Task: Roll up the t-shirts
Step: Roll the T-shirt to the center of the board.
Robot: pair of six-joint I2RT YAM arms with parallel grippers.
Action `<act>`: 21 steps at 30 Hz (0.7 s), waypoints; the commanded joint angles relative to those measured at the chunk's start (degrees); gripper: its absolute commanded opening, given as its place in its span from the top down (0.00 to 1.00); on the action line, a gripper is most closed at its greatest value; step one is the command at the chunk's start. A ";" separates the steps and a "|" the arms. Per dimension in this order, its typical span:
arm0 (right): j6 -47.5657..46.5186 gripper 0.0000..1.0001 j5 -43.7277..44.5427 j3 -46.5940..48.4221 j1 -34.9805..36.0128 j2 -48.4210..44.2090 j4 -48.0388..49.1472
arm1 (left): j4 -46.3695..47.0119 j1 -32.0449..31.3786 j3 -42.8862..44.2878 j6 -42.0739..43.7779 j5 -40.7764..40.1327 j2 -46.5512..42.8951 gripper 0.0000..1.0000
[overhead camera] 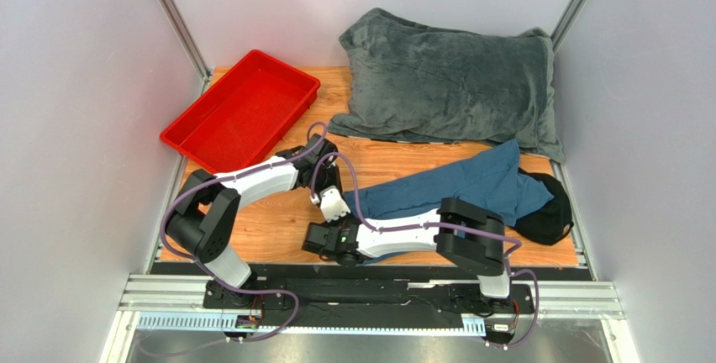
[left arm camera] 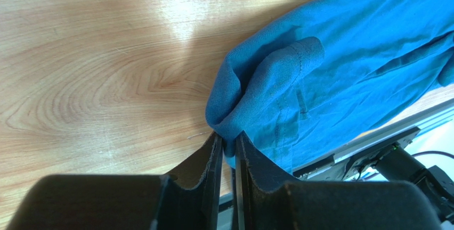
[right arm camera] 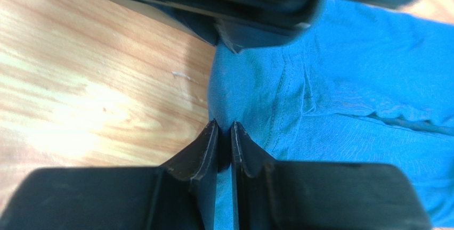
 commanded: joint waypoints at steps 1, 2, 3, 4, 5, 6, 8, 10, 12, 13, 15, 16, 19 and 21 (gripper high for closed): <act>-2.26 0.86 -8.11 -4.91 -2.25 -7.01 9.48 | -0.17 -0.26 2.84 1.76 -0.11 -1.65 0.77; -2.34 0.86 -9.35 -7.10 -2.60 -8.85 10.81 | -0.17 -0.26 2.93 1.85 -0.02 -1.74 0.75; -2.52 0.87 -10.58 -8.16 -3.04 -9.91 12.05 | -0.26 -0.26 3.19 2.11 0.07 -1.65 0.75; -2.52 0.87 -13.21 -9.04 -3.83 -10.79 14.15 | -0.26 -0.26 3.37 2.20 0.42 -1.65 0.74; -2.35 0.87 -14.63 -10.88 -4.36 -12.45 15.04 | -0.17 -0.26 3.46 2.38 0.33 -1.74 0.71; -2.08 0.87 -15.77 -11.77 -4.88 -13.25 16.00 | -0.26 -0.26 3.63 2.55 0.42 -1.83 0.69; -1.56 0.87 -19.90 -14.57 -6.47 -15.27 19.25 | -0.26 -0.26 3.81 2.82 0.33 -2.44 0.63; -0.24 0.88 -23.94 -16.60 -8.30 -16.59 22.32 | 0.09 -0.17 4.16 3.26 0.25 -3.23 0.58; 0.64 0.89 -27.27 -19.49 -9.45 -18.35 24.18 | -0.17 0.18 4.34 3.52 0.07 -3.67 0.55; 1.69 0.89 -28.34 -20.30 -10.50 -18.88 26.01 | -0.08 0.44 4.34 3.61 0.42 -4.02 0.55; 2.57 0.89 -31.06 -22.75 -11.74 -20.28 27.61 | 0.00 0.80 3.99 3.96 0.77 -4.46 0.54; 3.36 0.89 -31.95 -23.63 -12.70 -20.55 29.09 | 0.18 1.23 3.72 4.05 1.03 -4.90 0.54; 4.68 0.90 -35.46 -26.45 -14.64 -21.69 32.35 | 0.88 1.32 2.58 4.31 2.18 -5.69 0.54; 6.00 0.90 -37.57 -28.29 -15.87 -22.40 34.46 | 1.23 1.32 1.70 4.40 2.18 -6.05 0.55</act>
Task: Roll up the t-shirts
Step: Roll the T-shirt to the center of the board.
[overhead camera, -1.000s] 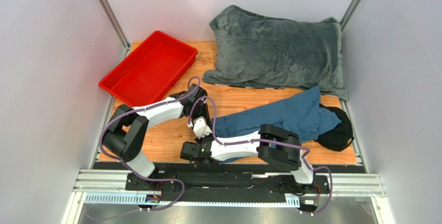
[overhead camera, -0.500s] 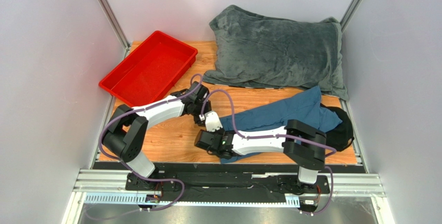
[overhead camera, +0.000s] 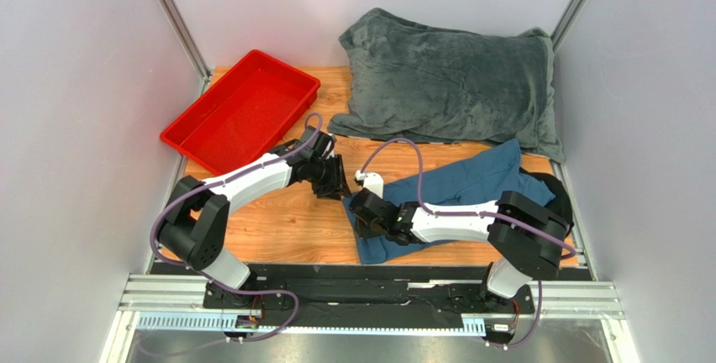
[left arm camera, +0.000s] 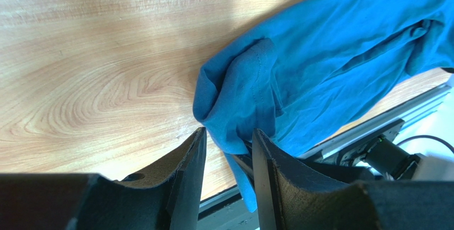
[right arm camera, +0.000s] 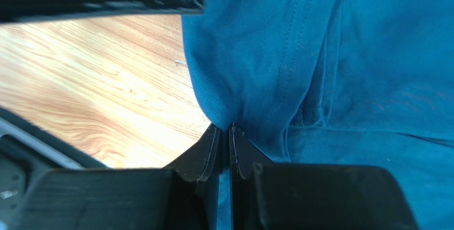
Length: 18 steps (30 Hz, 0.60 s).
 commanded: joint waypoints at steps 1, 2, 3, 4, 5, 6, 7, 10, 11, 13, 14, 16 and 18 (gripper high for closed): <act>3.95 0.90 -6.95 -3.53 -2.45 -2.68 7.60 | 1.65 0.36 -0.77 1.36 1.17 -3.01 0.55; 4.56 0.90 -7.57 -4.06 -2.81 -2.77 8.13 | 2.08 0.36 -1.56 1.36 1.17 -3.10 0.55; 5.00 0.90 -8.62 -4.59 -3.42 -2.95 9.88 | 2.87 0.36 -2.00 1.45 1.52 -3.36 0.55; 5.36 0.90 -8.89 -5.20 -3.60 -3.21 10.16 | 3.32 0.36 -2.26 1.54 1.78 -3.28 0.54; 5.71 0.90 -9.16 -5.47 -3.78 -3.30 10.42 | 3.58 0.36 -2.61 1.97 1.96 -3.19 0.53; 5.80 0.90 -9.51 -5.65 -4.04 -3.39 10.69 | 3.84 0.28 -2.70 2.15 2.31 -2.84 0.53; 5.97 0.91 -9.60 -5.82 -4.13 -3.48 10.77 | 3.85 0.27 -2.71 2.41 2.14 -2.57 0.52; 6.32 0.91 -9.60 -6.00 -4.39 -3.48 10.86 | 4.99 -0.08 -3.41 2.42 1.44 -2.05 0.49; 6.41 0.91 -9.60 -6.09 -4.31 -3.48 10.86 | 5.25 -0.16 -3.58 2.42 1.26 -1.78 0.48; 6.50 0.92 -9.60 -6.18 -4.39 -3.39 10.86 | 5.95 -0.69 -3.41 2.33 0.91 -0.38 0.47; 6.50 0.92 -9.60 -6.18 -4.31 -3.48 10.86 | 6.04 -0.87 -3.15 2.15 0.56 0.24 0.47; 6.68 0.92 -9.68 -6.26 -4.48 -3.65 10.86 | 6.13 -1.66 -2.71 1.98 -1.37 1.56 0.47; 6.68 0.92 -9.51 -6.61 -4.57 -4.09 10.86 | 6.05 -2.10 -2.01 1.89 -3.38 2.87 0.48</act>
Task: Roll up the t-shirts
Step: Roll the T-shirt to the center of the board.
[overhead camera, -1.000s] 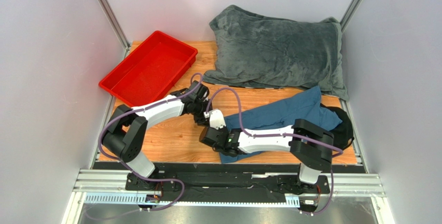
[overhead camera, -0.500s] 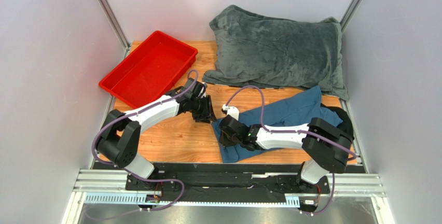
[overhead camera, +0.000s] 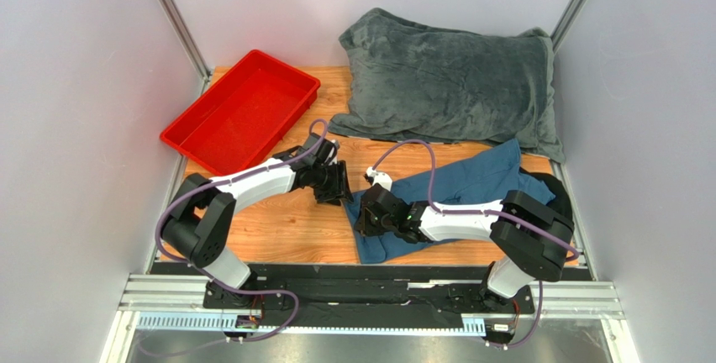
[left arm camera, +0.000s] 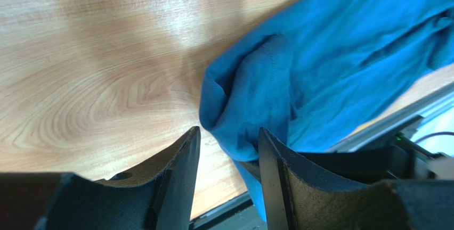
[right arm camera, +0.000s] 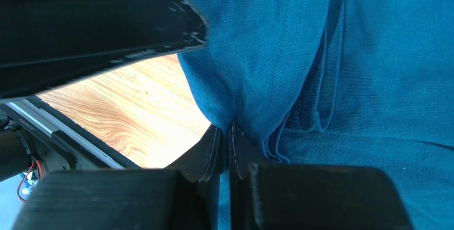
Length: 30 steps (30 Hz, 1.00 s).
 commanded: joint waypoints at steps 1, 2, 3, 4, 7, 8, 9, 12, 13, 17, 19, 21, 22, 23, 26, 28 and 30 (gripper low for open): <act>1.28 0.92 -0.79 -0.85 -0.33 -2.39 2.06 | 1.50 -1.33 1.58 0.45 -4.03 2.61 0.49; 1.19 0.92 -0.88 -0.93 -0.33 -2.56 2.05 | 1.24 -1.51 2.19 0.27 -4.82 2.88 0.49; 1.28 0.92 -0.79 -1.28 -0.50 -3.00 2.14 | 1.06 -1.60 2.46 0.27 -6.31 3.58 0.50; 1.28 0.92 -0.79 -1.37 -0.50 -3.26 2.06 | 0.88 -1.86 2.72 0.10 -7.02 3.93 0.51; 1.28 0.92 -0.79 -1.72 -0.68 -3.79 2.14 | -0.26 -2.21 4.30 0.09 -9.65 4.99 0.53; 1.37 0.92 -0.79 -1.81 -0.59 -3.88 2.23 | -0.70 -2.47 5.09 0.09 -10.44 5.08 0.54; 1.28 0.92 -0.88 -1.99 -0.68 -3.97 2.40 | -0.79 -2.65 5.45 0.01 -11.32 5.43 0.55; 1.46 0.92 -0.96 -2.25 -0.77 -4.15 2.84 | -2.19 -3.27 7.55 -0.17 -11.51 6.92 0.64; 1.37 0.92 -0.96 -2.17 -0.77 -4.06 2.93 | -2.63 -3.53 8.17 -0.26 -11.77 7.10 0.68; 1.54 0.92 -0.88 -2.43 -0.77 -4.15 3.11 | -5.87 -4.41 10.72 -0.78 -12.30 8.06 0.87; 1.46 0.92 -0.44 -2.52 -0.77 -4.23 3.02 | -7.55 -4.41 12.38 -0.78 -12.03 9.12 0.96; 1.19 0.92 0.26 -2.60 -0.77 -4.58 2.76 | -10.27 -4.41 13.27 -0.61 -12.29 9.65 1.00; 0.93 0.91 0.53 -2.52 -0.68 -4.76 2.41 | -11.24 -4.50 13.97 -0.70 -12.56 9.82 1.00; 0.75 0.86 1.40 -2.43 -0.51 -4.85 2.15 | -12.73 -4.41 14.32 -0.61 -12.82 9.91 1.00; -0.39 0.70 6.04 -1.20 0.81 -5.99 0.21 | -15.54 -4.41 15.56 -0.52 -13.00 10.52 1.00; -1.70 0.59 9.13 0.73 2.92 -6.69 -4.44 | -16.34 -4.41 16.17 -0.43 -12.65 10.79 1.00; -2.41 0.57 13.61 3.27 4.93 -6.70 -7.95 | -17.04 -4.41 16.52 -0.52 -12.12 10.97 1.00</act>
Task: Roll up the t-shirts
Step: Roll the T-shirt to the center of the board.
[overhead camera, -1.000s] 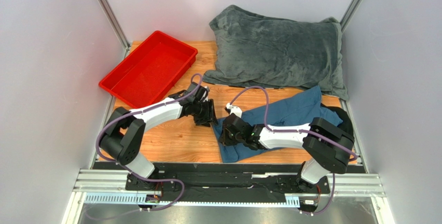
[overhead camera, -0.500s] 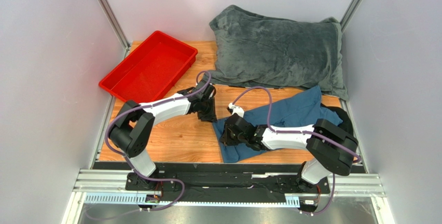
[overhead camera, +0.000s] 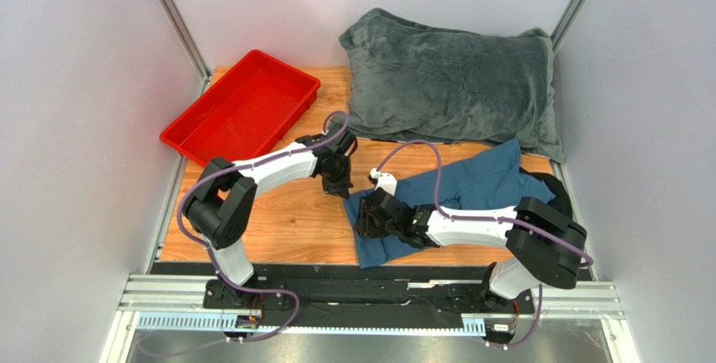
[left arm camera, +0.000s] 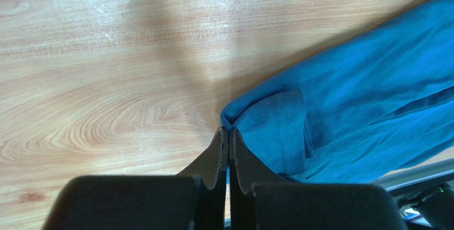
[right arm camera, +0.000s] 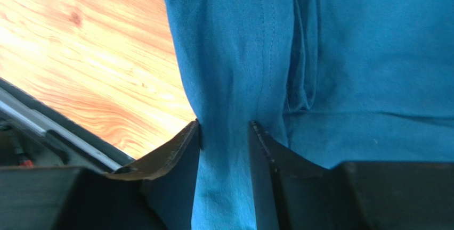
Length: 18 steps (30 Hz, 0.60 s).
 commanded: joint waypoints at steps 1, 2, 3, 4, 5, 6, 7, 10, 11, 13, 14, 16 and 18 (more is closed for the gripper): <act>-2.78 0.56 10.80 5.88 4.13 -2.00 -7.08 | -4.61 -0.17 2.51 0.22 -0.06 0.65 1.00; -3.57 0.56 14.12 6.85 4.84 -1.73 -9.53 | -5.05 -0.08 2.69 0.31 0.29 0.74 1.00; -4.01 0.56 15.72 7.99 6.50 -1.47 -10.52 | -5.31 -0.17 2.87 0.48 0.29 0.91 1.00; -4.63 0.55 17.13 9.91 7.38 -0.51 -11.48 | -5.40 -0.08 2.95 0.49 0.29 0.83 1.00; -5.33 0.55 19.23 11.24 8.00 0.20 -13.23 | -5.75 -0.17 2.96 0.66 0.29 1.00 1.00; -5.68 0.55 20.03 12.30 8.79 1.07 -14.03 | -5.84 -0.17 2.87 0.58 0.38 0.92 1.00; -5.77 0.55 20.74 14.48 9.15 3.00 -14.91 | -5.93 -0.08 2.87 0.57 0.56 0.92 1.00; -6.56 0.55 22.41 16.96 9.50 6.00 -17.03 | -5.93 -0.08 2.78 0.57 0.82 0.83 1.00; -6.91 0.55 23.20 18.36 9.68 8.01 -17.64 | -5.84 -0.17 2.69 0.57 0.91 0.91 1.00; -8.06 0.54 24.52 20.03 10.38 9.95 -18.43 | -5.93 -0.17 2.69 0.57 1.17 0.92 1.00; -8.49 0.54 26.18 21.78 10.82 11.79 -19.65 | -5.93 -0.08 2.69 0.57 1.26 0.83 1.00; -8.67 0.54 27.51 23.55 11.17 13.82 -21.33 | -6.02 -0.17 2.78 0.66 1.35 0.57 1.00; -9.20 0.53 29.53 25.39 11.78 15.83 -22.65 | -6.28 -0.08 2.95 0.75 1.26 0.48 1.00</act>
